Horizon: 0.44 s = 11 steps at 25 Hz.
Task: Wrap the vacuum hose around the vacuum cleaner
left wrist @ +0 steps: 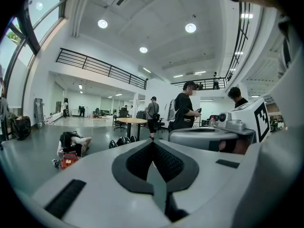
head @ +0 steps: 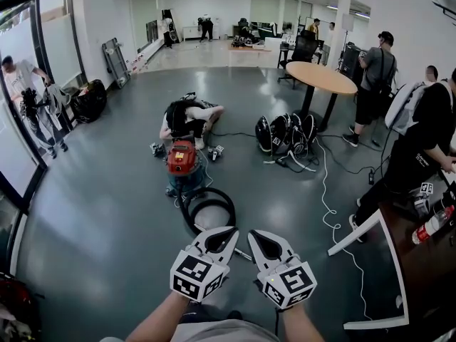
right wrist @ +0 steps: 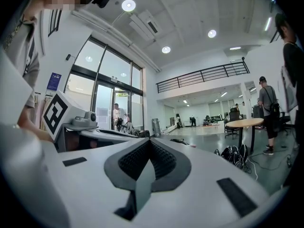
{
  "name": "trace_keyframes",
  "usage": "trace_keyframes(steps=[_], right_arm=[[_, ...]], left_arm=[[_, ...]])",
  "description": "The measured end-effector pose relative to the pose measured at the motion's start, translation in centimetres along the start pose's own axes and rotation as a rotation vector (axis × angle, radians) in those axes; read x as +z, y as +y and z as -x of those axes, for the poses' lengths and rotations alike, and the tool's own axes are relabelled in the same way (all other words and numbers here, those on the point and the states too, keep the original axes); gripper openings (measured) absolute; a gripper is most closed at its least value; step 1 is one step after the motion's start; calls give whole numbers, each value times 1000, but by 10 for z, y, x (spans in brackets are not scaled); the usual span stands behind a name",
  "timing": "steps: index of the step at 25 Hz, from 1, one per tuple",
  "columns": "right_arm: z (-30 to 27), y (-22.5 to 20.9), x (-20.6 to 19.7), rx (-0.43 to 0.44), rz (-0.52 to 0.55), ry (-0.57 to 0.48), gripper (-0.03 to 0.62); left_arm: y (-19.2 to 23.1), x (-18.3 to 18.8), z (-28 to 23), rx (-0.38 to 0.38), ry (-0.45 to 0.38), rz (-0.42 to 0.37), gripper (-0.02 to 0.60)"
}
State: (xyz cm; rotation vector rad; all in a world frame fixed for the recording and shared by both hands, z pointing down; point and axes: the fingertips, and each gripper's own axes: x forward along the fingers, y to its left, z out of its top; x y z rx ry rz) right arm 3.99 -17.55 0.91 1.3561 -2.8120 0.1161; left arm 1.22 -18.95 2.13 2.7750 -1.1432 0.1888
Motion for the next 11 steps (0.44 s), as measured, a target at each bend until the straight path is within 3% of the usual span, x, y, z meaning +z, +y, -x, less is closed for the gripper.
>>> trace_keyframes(steps=[11], right_arm=[[-2, -15, 2, 5, -5, -7, 2]], left_arm=[[-1, 4, -14, 6, -4, 0, 5]])
